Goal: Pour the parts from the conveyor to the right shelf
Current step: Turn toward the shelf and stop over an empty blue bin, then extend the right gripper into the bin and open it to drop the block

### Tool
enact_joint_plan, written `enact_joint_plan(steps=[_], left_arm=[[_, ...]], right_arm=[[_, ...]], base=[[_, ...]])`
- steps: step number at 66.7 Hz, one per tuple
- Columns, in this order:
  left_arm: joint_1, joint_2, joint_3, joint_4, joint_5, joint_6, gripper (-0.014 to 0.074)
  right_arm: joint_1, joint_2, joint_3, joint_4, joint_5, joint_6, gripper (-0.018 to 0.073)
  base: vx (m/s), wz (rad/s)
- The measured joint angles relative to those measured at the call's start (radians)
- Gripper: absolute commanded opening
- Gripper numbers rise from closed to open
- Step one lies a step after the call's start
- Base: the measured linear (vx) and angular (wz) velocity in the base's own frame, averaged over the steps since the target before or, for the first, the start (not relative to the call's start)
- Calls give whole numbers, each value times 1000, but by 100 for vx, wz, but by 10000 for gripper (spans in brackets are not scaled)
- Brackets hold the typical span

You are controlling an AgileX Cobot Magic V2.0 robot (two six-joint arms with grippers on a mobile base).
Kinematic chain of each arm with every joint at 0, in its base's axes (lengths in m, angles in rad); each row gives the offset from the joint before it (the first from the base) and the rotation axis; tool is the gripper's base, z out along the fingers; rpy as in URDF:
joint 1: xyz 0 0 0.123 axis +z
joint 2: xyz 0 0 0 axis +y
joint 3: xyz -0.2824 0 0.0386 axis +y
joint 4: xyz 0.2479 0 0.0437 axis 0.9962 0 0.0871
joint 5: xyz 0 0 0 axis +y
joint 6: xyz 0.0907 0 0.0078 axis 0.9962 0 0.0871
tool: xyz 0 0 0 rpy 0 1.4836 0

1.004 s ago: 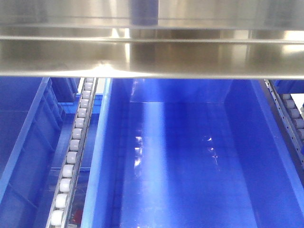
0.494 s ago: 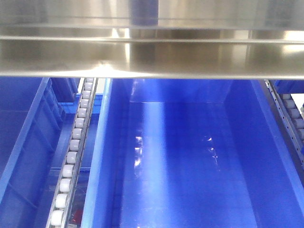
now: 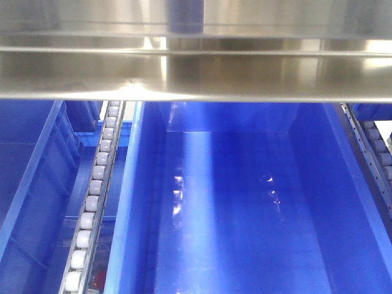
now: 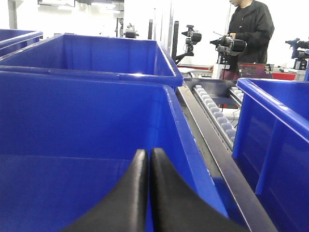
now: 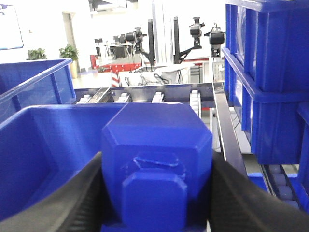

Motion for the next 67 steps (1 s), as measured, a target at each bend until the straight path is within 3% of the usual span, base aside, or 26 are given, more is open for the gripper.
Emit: enact_joint_plan(steps=[12, 27, 42, 55, 67], left_arm=[[0, 0, 0, 0, 0, 0, -6], [0, 0, 0, 0, 0, 0, -6], [0, 0, 0, 0, 0, 0, -6], [0, 0, 0, 0, 0, 0, -6], [0, 0, 0, 0, 0, 0, -6]], right_arm=[[22, 168, -83, 1, 30, -24, 9], [188, 430, -213, 0, 89, -75, 14], [293, 741, -411, -2, 214, -90, 19], [314, 1024, -570, -2, 313, -101, 25], [314, 1236, -721, 5, 448, -34, 31]], base=[[0, 0], [0, 0], [0, 0], [0, 0], [0, 0]])
